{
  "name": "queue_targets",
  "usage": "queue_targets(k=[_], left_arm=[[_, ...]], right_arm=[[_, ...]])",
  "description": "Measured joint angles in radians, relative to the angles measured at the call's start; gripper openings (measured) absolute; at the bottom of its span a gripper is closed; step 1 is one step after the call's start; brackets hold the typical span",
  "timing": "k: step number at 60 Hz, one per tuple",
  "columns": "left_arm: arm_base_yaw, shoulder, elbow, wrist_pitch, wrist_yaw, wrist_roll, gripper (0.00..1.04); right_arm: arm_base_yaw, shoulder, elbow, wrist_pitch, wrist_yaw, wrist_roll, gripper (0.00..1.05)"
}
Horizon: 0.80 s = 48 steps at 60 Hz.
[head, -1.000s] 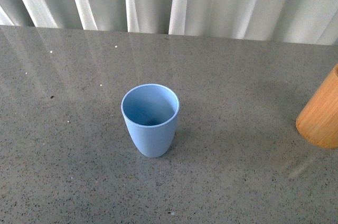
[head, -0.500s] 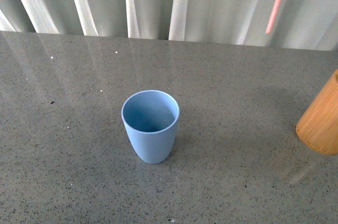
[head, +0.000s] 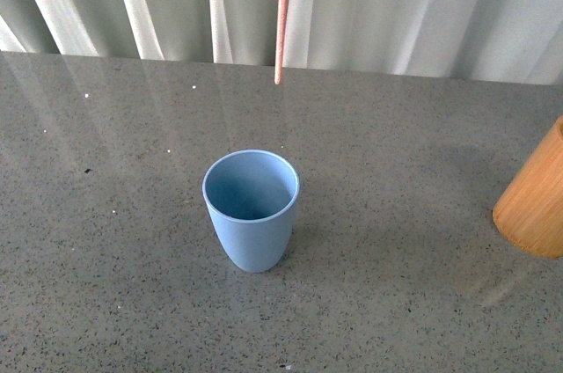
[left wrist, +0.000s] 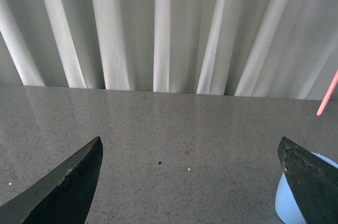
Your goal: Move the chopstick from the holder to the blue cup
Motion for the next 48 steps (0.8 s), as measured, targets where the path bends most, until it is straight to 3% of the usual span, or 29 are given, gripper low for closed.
queue_targets(k=[25, 48], left_arm=[[0.0, 0.0, 0.0, 0.0, 0.0, 0.0, 0.98], [0.0, 0.0, 0.0, 0.0, 0.0, 0.0, 0.98]], right_arm=[[0.114, 0.056, 0.028, 0.007, 0.075, 0.087, 0.01], [0.108, -0.008, -0.097, -0.001, 0.089, 0.096, 0.01]])
